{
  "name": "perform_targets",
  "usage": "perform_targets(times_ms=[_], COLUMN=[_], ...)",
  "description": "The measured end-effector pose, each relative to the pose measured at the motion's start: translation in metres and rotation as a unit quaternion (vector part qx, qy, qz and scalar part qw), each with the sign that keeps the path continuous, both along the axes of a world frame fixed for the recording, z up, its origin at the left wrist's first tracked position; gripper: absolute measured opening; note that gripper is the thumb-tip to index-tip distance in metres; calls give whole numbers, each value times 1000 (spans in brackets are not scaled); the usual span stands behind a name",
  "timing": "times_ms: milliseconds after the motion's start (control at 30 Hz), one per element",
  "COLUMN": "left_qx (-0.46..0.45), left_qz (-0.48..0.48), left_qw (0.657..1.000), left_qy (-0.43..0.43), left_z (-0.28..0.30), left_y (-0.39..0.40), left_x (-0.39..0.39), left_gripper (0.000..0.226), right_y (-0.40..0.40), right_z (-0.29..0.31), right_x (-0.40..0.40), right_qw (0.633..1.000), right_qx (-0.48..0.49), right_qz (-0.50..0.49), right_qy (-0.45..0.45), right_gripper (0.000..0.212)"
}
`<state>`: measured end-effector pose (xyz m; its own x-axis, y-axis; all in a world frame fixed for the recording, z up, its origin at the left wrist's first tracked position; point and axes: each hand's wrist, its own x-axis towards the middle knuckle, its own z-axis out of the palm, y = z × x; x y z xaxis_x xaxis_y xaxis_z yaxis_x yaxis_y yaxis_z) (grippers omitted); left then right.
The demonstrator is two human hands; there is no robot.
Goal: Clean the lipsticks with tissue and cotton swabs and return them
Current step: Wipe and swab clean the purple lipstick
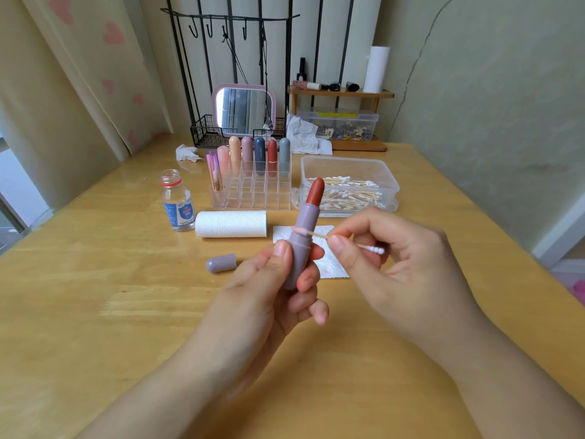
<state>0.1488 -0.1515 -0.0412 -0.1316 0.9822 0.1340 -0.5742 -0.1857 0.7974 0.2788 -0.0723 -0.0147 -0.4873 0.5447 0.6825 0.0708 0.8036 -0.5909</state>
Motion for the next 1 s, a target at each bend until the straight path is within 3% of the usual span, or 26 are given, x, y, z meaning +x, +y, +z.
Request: perform_targets(times_ms=[133, 267, 533, 1000], left_qx=[4, 25, 17, 0], left_qz=[-6, -26, 22, 26], left_qw=[1000, 999, 999, 998], left_qy=[-7, 5, 41, 50], left_z=[-2, -3, 5, 1], left_y=[3, 4, -4, -2], left_x=[-2, -6, -1, 2], left_gripper=[32, 37, 16, 31], right_y=[4, -1, 0, 1], right_z=[2, -3, -4, -1], right_x=[1, 2, 2, 1], right_qw=[1000, 1000, 1000, 999], right_qx=[-7, -3, -4, 18], right_qz=[-19, 11, 4, -40], right_qy=[21, -15, -11, 4], right_gripper=[10, 13, 15, 15])
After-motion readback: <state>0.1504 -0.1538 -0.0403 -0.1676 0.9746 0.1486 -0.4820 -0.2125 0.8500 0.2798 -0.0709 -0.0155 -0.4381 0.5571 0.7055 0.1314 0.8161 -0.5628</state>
